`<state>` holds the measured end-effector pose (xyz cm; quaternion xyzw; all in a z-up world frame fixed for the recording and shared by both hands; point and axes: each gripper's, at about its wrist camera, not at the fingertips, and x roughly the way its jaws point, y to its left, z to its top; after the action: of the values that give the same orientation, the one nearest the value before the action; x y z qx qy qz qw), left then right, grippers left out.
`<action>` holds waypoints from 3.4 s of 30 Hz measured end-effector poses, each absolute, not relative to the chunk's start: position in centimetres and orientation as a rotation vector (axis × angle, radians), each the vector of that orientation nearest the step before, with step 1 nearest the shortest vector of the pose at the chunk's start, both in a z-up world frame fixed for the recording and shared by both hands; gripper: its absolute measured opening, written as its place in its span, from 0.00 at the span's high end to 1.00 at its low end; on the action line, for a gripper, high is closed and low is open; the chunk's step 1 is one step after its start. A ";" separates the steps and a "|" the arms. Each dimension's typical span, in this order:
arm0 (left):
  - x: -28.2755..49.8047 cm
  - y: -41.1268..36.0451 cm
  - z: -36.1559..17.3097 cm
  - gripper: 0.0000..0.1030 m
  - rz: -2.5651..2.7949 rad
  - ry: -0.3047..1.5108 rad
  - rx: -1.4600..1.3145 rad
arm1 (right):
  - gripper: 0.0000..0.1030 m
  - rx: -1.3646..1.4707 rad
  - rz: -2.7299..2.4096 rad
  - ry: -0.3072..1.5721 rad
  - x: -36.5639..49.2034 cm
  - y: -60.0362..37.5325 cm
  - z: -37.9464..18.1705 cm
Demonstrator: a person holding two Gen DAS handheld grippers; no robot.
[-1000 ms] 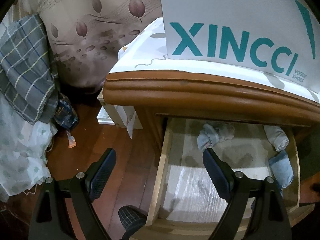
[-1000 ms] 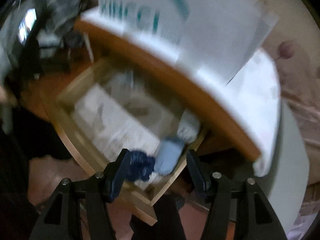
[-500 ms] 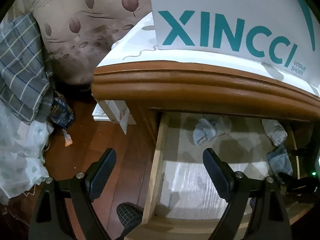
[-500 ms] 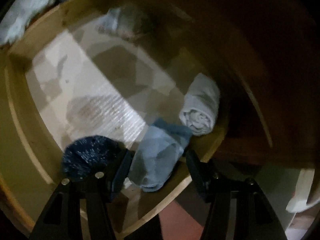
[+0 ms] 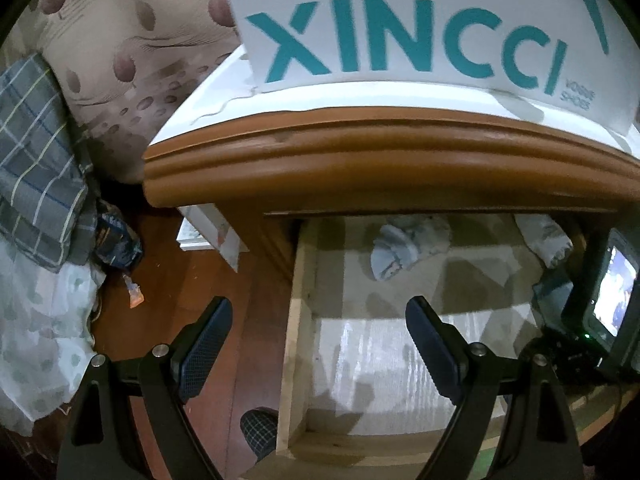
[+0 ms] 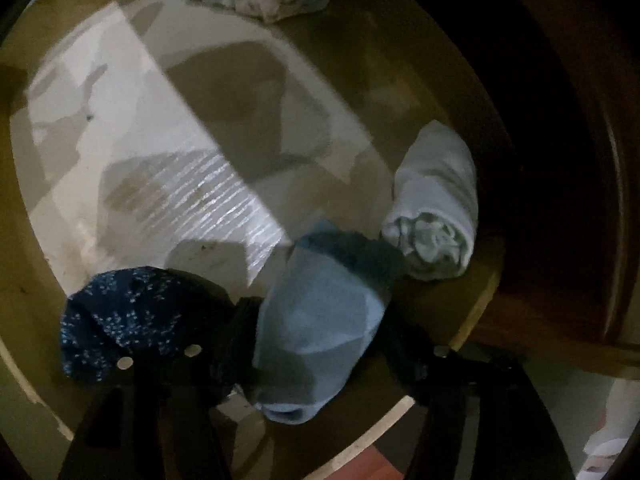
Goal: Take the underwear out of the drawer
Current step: 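Lower the right tool into the drawer and grasp the light blue sock, then grasp the navy patterned cloth with the left tool while the right tool lifts the blue sock, then carry the navy cloth into the white box with the left tool and release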
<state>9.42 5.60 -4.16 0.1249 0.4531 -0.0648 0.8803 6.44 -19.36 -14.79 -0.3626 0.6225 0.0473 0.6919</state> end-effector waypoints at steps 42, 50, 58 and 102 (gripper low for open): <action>7.5 -10.6 -10.0 0.19 -0.777 1.270 0.516 | 0.62 0.016 0.124 0.819 -0.5 -26.9 6.0; 7.0 -13.6 -14.7 0.28 -0.770 1.397 0.609 | 0.62 -0.003 0.124 0.807 -1.4 -27.9 7.3; 8.7 -15.2 -18.2 0.41 -0.798 1.575 0.563 | 0.62 0.008 0.109 0.786 -1.3 -28.1 7.6; 2.7 -6.3 -4.6 0.83 -0.720 1.257 0.440 | 0.62 0.014 0.088 0.770 -1.0 -27.7 7.7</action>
<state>2.74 -6.26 -4.59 0.1995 0.5702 -0.3267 0.7268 -1.02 -27.67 7.66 0.0070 0.3754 0.0428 0.9259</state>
